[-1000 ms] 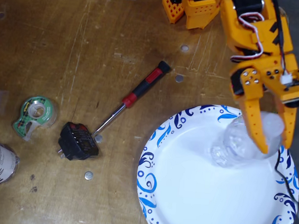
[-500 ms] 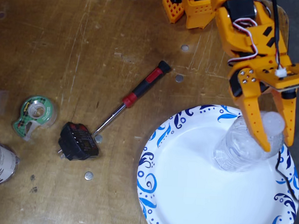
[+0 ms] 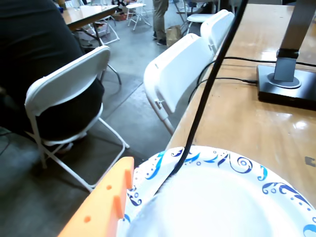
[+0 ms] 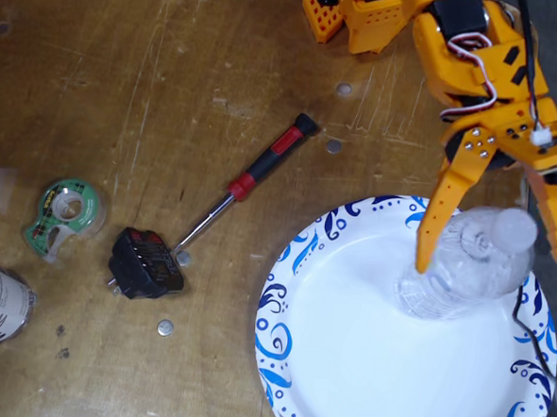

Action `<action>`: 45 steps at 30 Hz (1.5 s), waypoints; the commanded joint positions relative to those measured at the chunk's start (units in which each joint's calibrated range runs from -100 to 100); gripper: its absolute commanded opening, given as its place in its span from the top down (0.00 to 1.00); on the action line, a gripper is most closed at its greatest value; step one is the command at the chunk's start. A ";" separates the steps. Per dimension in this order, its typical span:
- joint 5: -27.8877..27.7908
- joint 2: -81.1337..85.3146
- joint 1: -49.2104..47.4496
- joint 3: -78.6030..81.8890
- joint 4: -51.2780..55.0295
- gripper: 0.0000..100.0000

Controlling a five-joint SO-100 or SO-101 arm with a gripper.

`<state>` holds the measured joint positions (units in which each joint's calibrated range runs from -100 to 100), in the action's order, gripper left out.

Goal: Move the bottles to the plate

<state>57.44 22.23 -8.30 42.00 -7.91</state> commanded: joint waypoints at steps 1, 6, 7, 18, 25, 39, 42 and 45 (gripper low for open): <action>0.78 4.33 -2.11 -0.37 0.26 0.53; 2.60 10.82 -3.94 -1.55 6.52 0.53; 2.66 12.51 -3.51 -1.55 6.87 0.53; 2.08 27.01 30.13 -8.57 18.53 0.55; 2.08 11.83 45.65 -23.17 18.27 0.58; -1.52 -42.30 55.90 -73.89 12.27 0.59; -3.03 -51.49 58.92 -85.42 12.35 0.59; -3.29 -58.91 62.47 -95.15 12.79 0.59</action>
<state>54.47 -32.30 50.96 -42.00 5.45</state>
